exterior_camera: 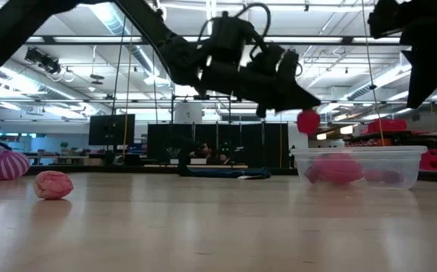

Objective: Pick and placing Produce into tupperware
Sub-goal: Put the strawberry into the transparent bin, then put the peach into the transparent bin

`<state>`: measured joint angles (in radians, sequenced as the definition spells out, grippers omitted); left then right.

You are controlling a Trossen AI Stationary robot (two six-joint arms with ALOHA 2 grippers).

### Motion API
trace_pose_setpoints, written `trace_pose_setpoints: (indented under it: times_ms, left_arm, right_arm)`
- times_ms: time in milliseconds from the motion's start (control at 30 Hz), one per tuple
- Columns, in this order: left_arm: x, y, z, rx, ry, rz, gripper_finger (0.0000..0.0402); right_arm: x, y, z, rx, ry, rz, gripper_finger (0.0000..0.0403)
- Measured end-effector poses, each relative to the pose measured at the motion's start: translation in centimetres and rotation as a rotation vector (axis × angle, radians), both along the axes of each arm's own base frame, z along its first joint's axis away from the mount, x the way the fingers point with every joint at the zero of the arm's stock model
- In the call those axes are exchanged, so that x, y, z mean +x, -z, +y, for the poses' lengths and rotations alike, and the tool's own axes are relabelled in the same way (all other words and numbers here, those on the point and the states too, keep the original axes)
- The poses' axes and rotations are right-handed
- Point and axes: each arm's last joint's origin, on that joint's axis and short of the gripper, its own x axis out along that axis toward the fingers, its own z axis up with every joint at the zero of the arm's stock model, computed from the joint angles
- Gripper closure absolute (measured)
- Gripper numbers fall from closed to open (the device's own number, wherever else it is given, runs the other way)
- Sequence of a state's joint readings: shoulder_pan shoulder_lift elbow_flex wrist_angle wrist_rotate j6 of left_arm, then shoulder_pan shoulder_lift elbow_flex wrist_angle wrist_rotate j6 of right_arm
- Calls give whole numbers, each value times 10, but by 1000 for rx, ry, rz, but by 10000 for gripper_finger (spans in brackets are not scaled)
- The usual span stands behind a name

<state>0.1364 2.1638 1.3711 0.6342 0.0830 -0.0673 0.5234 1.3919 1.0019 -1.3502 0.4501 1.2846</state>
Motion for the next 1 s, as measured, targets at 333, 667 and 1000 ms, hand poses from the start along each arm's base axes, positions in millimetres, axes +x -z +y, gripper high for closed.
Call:
trace_pose_setpoints:
  times_ms: [333, 667, 1000]
  left_arm:
    - [21, 27, 0, -19, 6, 81, 362]
    - [18, 14, -1, -18, 8, 91, 354]
    - [-49, -135, 5, 108, -2, 89, 366]
  right_arm:
    - [-5, 0, 11, -22, -26, -45, 160]
    - [-2, -1, 11, -61, -75, -77, 160]
    - [40, 6, 38, 16, -534, -379, 160]
